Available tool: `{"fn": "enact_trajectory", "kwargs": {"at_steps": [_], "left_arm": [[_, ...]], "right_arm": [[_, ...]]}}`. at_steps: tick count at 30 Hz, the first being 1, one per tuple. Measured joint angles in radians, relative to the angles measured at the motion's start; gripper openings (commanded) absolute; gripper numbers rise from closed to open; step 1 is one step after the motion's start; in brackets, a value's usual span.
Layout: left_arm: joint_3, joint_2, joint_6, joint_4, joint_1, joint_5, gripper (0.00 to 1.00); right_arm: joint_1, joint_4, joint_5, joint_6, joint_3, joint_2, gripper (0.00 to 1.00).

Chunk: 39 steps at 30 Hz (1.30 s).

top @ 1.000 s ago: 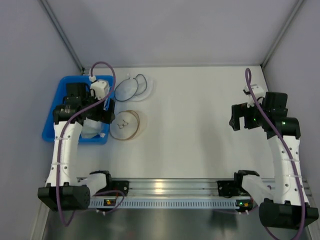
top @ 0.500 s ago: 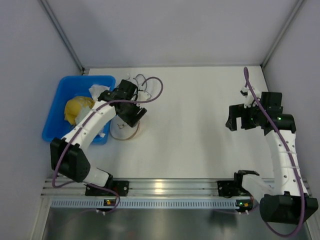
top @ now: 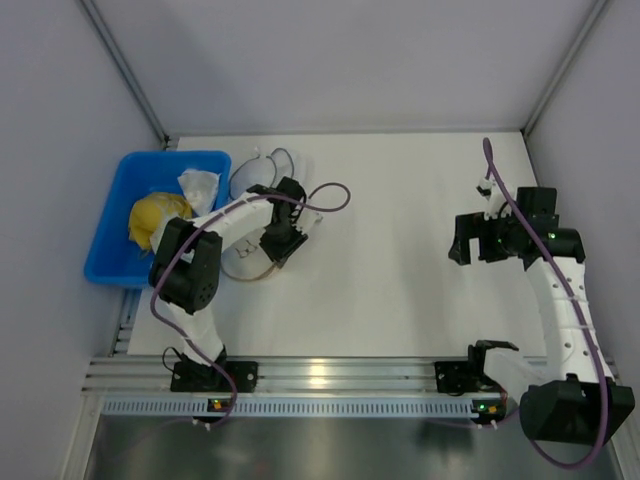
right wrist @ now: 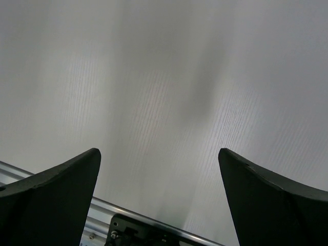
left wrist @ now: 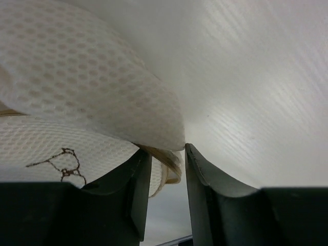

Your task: Place the bra in the laundry bag and zip it closed

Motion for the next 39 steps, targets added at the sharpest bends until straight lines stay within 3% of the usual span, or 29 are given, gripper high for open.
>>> {"fn": "enact_trajectory", "kwargs": {"at_steps": [6, 12, 20, 23, 28, 31, 32, 35, 39], "left_arm": [[0.048, 0.106, -0.034, 0.014, -0.055, 0.055, 0.30], [0.256, 0.232, -0.115, 0.032, -0.179, 0.148, 0.31], [0.619, 0.426, -0.281, 0.071, -0.297, 0.281, 0.61], [0.651, 0.417, -0.320, 0.077, -0.294, 0.303, 0.63], [0.555, 0.291, -0.286, 0.084, -0.285, 0.277, 0.65], [0.410, 0.130, -0.185, 0.087, -0.283, 0.254, 0.61], [0.355, 0.071, -0.146, 0.096, -0.283, 0.249, 0.59], [0.192, -0.085, -0.026, 0.122, -0.290, 0.239, 0.56], [-0.034, -0.201, 0.116, 0.235, -0.302, 0.234, 0.58]], "right_arm": [[-0.001, 0.013, 0.000, 0.003, -0.010, 0.011, 0.99], [-0.021, 0.020, -0.002, 0.002, -0.010, 0.023, 0.99], [-0.034, 0.043, -0.029, 0.010, -0.010, 0.071, 0.99], [-0.035, 0.060, -0.051, 0.019, -0.010, 0.099, 0.99], [-0.036, 0.086, -0.117, 0.044, -0.010, 0.169, 0.99], [-0.036, 0.105, -0.177, 0.058, -0.010, 0.226, 0.89], [-0.036, 0.116, -0.204, 0.066, -0.010, 0.253, 0.79], [-0.036, 0.153, -0.288, 0.105, -0.006, 0.343, 0.64], [-0.032, 0.248, -0.378, 0.189, 0.003, 0.458, 0.62]]}}
